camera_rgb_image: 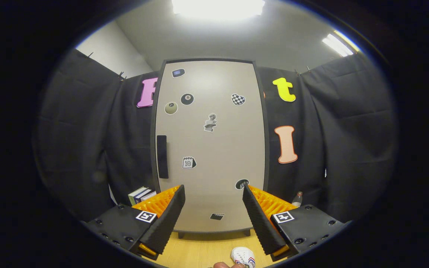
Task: Open the shoe cabinet door, grab the shoes and put them into the shoe cabinet, then close the shoe cabinet door.
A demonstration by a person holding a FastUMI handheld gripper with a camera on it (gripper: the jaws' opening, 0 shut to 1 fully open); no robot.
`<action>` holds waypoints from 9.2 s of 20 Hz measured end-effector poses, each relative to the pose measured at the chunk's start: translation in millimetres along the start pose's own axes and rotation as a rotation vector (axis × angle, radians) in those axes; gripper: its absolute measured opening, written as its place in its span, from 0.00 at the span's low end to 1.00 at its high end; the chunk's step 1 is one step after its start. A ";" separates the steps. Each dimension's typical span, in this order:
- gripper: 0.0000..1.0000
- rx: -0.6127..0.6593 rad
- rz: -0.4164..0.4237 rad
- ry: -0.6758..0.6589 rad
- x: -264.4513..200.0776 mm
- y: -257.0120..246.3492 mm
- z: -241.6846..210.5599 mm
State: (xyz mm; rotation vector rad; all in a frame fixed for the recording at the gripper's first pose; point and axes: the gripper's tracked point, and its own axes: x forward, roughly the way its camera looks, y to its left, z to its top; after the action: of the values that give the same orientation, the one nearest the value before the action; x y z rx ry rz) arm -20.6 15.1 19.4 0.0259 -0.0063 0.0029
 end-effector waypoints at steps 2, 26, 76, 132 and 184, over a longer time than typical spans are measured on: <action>0.97 -0.010 -0.004 0.000 2.8 1.5 2.7; 0.97 -0.079 0.182 0.066 177.6 139.6 26.4; 0.08 -0.053 0.210 0.112 -1.2 35.1 16.4; 0.98 0.003 0.141 0.350 -115.0 -57.7 -34.3; 0.02 -0.121 0.103 1.110 -8.2 -71.7 -425.6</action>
State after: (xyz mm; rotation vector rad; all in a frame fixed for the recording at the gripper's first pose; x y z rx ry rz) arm -25.9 -45.6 -408.0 -0.1000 1.1017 0.1191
